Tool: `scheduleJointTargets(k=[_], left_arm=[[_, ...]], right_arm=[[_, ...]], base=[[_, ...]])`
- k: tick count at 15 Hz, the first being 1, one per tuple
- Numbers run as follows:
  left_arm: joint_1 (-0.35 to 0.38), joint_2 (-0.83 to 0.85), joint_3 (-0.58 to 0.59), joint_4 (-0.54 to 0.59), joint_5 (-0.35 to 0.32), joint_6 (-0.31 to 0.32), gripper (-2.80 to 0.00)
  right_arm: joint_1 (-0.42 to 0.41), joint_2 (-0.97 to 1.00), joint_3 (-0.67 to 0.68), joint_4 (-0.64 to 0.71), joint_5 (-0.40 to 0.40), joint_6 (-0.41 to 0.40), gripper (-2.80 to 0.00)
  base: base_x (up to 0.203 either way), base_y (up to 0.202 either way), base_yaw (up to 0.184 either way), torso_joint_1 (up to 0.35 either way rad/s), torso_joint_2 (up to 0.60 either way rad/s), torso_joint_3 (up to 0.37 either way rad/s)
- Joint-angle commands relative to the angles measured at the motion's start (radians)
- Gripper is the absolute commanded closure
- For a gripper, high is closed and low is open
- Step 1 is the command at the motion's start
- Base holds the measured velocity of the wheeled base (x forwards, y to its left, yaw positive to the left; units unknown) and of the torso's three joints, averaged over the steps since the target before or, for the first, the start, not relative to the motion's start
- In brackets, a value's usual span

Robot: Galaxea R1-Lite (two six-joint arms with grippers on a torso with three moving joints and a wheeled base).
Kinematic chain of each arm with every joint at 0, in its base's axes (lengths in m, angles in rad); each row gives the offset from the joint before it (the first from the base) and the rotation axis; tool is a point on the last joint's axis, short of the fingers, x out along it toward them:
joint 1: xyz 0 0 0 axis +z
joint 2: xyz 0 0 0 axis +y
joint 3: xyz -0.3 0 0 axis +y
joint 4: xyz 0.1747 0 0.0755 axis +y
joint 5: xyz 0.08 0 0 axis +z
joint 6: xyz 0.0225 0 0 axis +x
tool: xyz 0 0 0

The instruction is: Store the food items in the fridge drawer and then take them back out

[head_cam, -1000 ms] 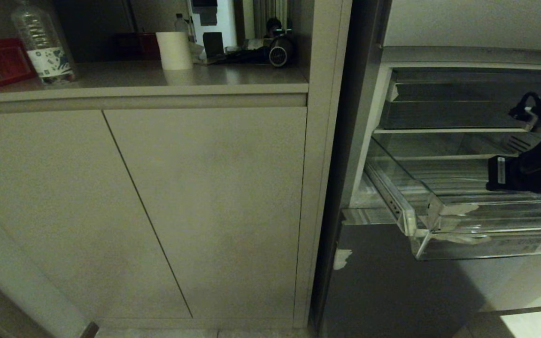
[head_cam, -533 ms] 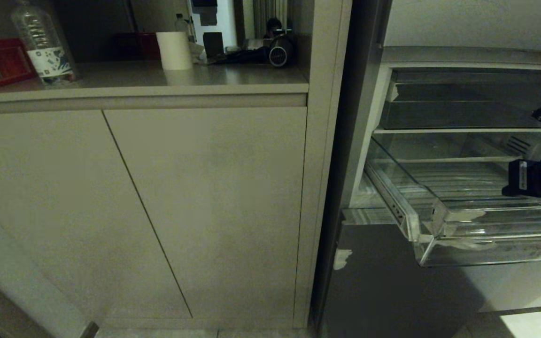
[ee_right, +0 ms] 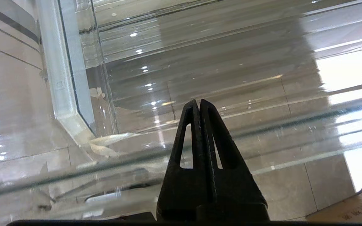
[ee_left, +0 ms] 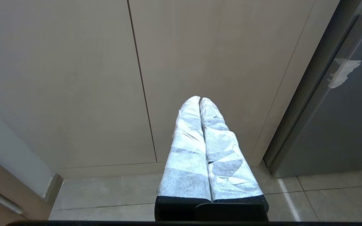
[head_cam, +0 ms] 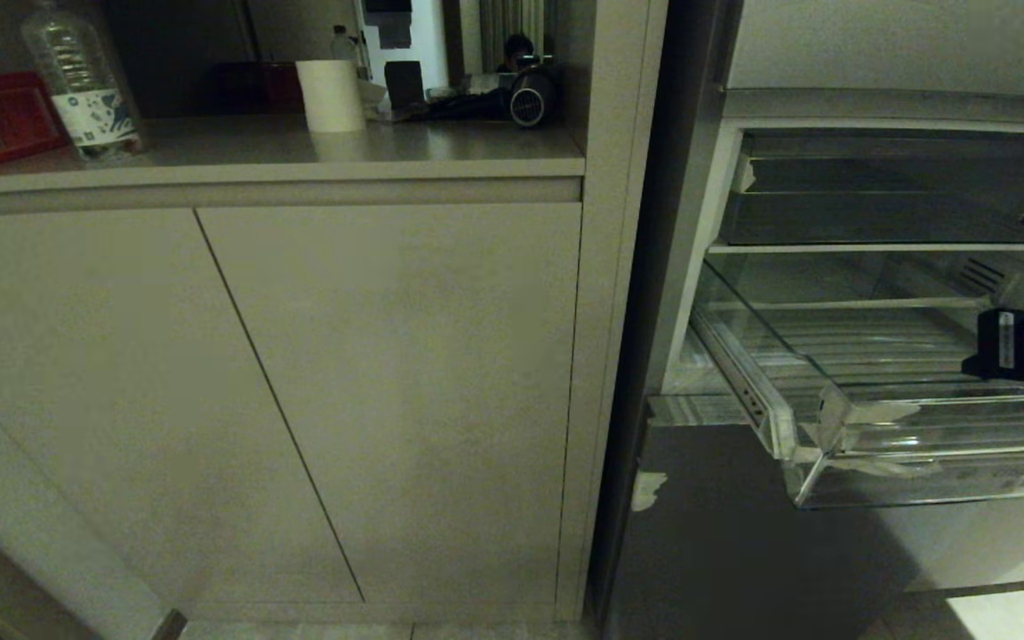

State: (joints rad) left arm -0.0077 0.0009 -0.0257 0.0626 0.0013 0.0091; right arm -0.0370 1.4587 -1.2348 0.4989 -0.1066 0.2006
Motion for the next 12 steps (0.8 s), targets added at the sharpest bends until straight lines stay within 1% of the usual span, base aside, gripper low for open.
scheduleJointTargets(k=[1,3,6,12], left_arm=[[0.000,0.001,0.001,0.000,0.000,0.000,0.00],[0.000,0.001,0.000,0.000,0.000,0.000,0.00],[0.000,0.001,0.000,0.000,0.000,0.000,0.00],[0.000,0.001,0.000,0.000,0.000,0.000,0.00]], right_arm=[[0.000,-0.023,0.009,0.012,-0.001,0.000,0.00],[-0.003,-0.026,0.005,0.011,-0.002,0.001,0.00],[-0.027,-0.019,-0.010,-0.009,-0.003,0.008,0.00],[-0.042,-0.031,0.007,-0.135,-0.006,0.011,0.00]], base=[[0.000,0.000,0.000,0.000,0.00,0.000],[0.000,0.000,0.000,0.000,0.00,0.000],[0.000,0.000,0.000,0.000,0.00,0.000],[0.000,0.000,0.000,0.000,0.00,0.000]])
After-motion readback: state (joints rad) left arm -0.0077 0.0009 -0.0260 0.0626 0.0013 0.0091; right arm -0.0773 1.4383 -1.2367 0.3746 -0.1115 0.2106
